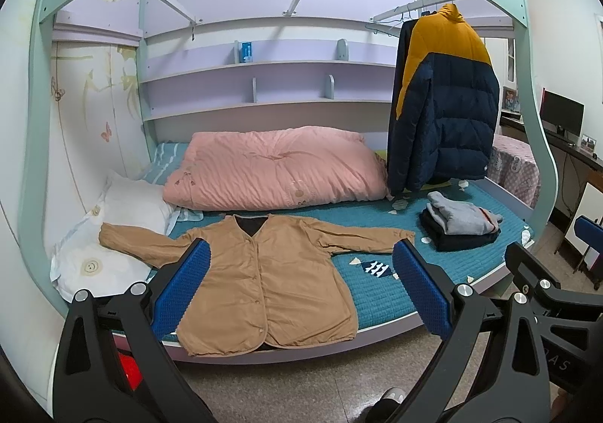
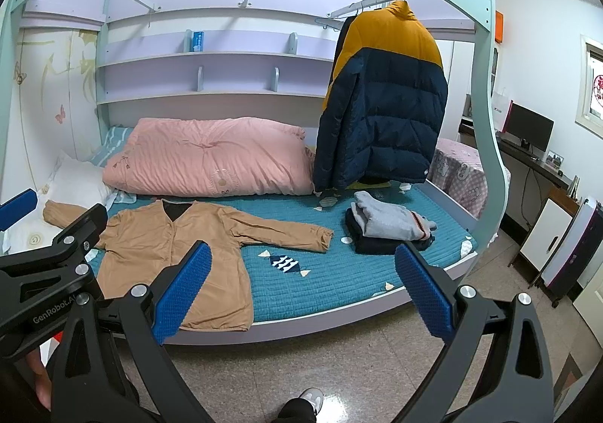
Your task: Fold large clothes
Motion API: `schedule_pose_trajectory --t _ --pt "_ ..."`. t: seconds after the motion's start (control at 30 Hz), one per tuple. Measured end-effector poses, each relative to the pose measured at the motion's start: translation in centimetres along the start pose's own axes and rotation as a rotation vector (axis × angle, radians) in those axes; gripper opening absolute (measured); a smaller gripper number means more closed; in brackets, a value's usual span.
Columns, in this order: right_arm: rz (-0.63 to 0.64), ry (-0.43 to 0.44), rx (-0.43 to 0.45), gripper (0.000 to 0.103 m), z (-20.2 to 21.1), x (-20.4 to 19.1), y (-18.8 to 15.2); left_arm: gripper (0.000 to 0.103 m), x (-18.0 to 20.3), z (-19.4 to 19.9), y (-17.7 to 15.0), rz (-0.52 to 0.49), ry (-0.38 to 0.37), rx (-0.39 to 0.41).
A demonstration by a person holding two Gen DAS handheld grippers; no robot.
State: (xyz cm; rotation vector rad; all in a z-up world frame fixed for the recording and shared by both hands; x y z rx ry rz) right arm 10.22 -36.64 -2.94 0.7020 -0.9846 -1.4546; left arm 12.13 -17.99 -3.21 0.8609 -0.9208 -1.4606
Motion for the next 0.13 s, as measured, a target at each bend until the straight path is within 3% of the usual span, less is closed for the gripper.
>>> schedule_pose_trajectory --t 0.13 --pt "0.004 0.001 0.003 0.095 0.27 0.05 0.04 0.097 0.03 0.54 -0.02 0.007 0.008 0.010"
Point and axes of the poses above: each gripper's, at about its wrist camera, not at the fingertips, and z roughly against the way its jaws point, x to its right, y to its top, the point moved 8 cm from there along -z, roughly the way its jaws point, and after that the axes turned 1 degree about x, right-handed, at the moved point
